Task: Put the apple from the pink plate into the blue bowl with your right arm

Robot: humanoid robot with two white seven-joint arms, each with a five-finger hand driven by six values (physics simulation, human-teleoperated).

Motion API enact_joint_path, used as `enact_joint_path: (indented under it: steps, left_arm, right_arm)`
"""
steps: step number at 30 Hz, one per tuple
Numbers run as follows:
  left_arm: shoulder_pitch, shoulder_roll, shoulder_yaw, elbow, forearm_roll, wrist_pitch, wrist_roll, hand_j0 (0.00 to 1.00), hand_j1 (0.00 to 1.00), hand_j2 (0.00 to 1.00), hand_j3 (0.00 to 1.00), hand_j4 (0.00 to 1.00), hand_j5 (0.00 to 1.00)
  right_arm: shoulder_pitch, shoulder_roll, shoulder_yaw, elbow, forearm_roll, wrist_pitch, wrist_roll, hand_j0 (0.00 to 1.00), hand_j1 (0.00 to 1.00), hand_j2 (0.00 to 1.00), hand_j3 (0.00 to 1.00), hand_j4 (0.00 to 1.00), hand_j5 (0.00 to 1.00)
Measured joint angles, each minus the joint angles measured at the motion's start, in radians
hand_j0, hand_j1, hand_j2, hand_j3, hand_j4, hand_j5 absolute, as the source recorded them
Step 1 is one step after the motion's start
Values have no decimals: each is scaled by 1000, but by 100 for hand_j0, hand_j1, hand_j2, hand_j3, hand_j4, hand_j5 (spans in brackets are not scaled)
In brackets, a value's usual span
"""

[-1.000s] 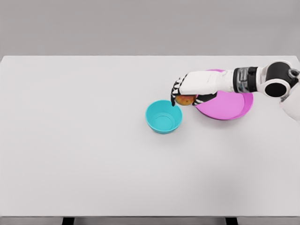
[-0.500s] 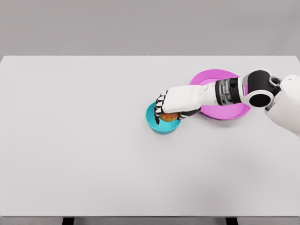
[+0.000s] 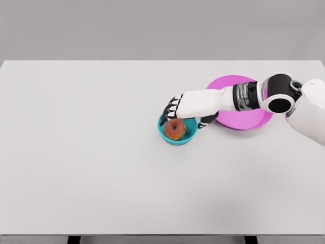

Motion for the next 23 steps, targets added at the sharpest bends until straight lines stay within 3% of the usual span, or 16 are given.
enact_joint_path:
  steps: [5, 9, 13, 17, 20, 23]
  left_arm:
    - [-2, 0, 0, 0, 0, 0, 0, 100, 100, 100, 100, 100, 100]
    - [-2, 0, 0, 0, 0, 0, 0, 100, 100, 100, 100, 100, 100]
    - [0, 0, 0, 0, 0, 0, 0, 100, 100, 100, 100, 100, 100]
    - [0, 0, 0, 0, 0, 0, 0, 100, 100, 100, 100, 100, 100]
    - [-2, 0, 0, 0, 0, 0, 0, 100, 100, 100, 100, 100, 100]
    - [-2, 0, 0, 0, 0, 0, 0, 100, 100, 100, 100, 100, 100]
  right_arm:
    - [26, -66, -123, -9, -11, 0, 0, 100, 100, 100, 100, 100, 100]
    - [218, -172, -323, -6, -12, -1, 0, 100, 100, 100, 100, 100, 100]
    - [287, -220, -487, 25, -17, -1, 0, 100, 100, 100, 100, 100, 100]
    - [477, -211, -645, 24, -16, -3, 1, 100, 100, 100, 100, 100, 100]
    - [511, -160, -767, 19, -20, -1, 0, 100, 100, 100, 100, 100, 100]
    - [520, -141, -816, 11, -21, 0, 0, 100, 100, 100, 100, 100, 100]
